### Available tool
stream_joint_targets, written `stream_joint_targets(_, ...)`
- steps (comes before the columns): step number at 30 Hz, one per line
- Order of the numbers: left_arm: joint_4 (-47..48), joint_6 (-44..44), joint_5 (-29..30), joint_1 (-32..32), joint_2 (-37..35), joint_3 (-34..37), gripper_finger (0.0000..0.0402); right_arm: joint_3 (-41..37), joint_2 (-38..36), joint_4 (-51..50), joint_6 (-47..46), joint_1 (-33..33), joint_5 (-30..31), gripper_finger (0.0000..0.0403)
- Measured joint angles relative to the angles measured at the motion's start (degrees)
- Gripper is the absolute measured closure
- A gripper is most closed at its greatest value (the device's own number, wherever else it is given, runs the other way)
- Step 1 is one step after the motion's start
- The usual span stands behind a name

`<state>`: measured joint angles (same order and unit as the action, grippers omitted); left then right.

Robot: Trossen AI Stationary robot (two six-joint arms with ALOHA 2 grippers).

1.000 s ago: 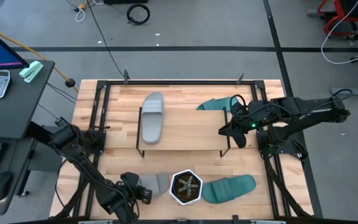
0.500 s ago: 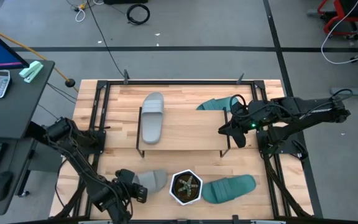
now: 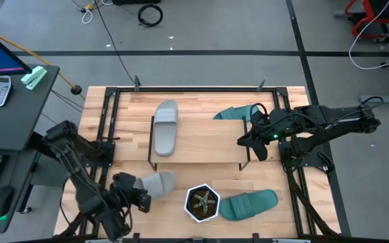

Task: Pick and place slides into the shelf
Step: Put the gray slide on the shelf aligned with the other gray slide

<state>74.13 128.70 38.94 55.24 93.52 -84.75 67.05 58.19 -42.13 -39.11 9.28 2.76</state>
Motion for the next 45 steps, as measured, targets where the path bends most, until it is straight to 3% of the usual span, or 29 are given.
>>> stream_joint_targets(11, 14.5, 1.2, 14.0, -0.5, -0.6, -14.5, 0.0401, 0.0, 0.0, 0.0, 3.0, -0.1, 0.0, 0.0334)
stream_joint_targets(22, 13.6, 1.3, 24.4, -10.2, -1.1, -15.6, 0.0401, 0.0, 0.0, 0.0, 6.6, -0.2, 0.1, 0.0334)
stream_joint_targets(28, 6.5, -0.6, 34.8, -15.7, -1.0, -15.6, 0.0401, 0.0, 0.0, 0.0, 8.3, -0.2, 0.0, 0.0334)
stream_joint_targets(35, -10.3, -10.1, 43.6, -20.7, -0.9, -13.5, 0.0401, 0.0, 0.0, 0.0, 12.0, -0.2, 0.0, 0.0334)
stream_joint_targets(41, -27.6, -18.6, 50.0, -24.3, 0.8, -10.2, 0.0401, 0.0, 0.0, 0.4, 14.8, -1.4, -0.1, 0.0334)
stream_joint_targets(45, -31.6, -16.1, 51.0, -27.3, 3.6, -9.4, 0.0401, 0.0, 0.0, 0.6, 17.0, -2.5, -1.2, 0.0334)
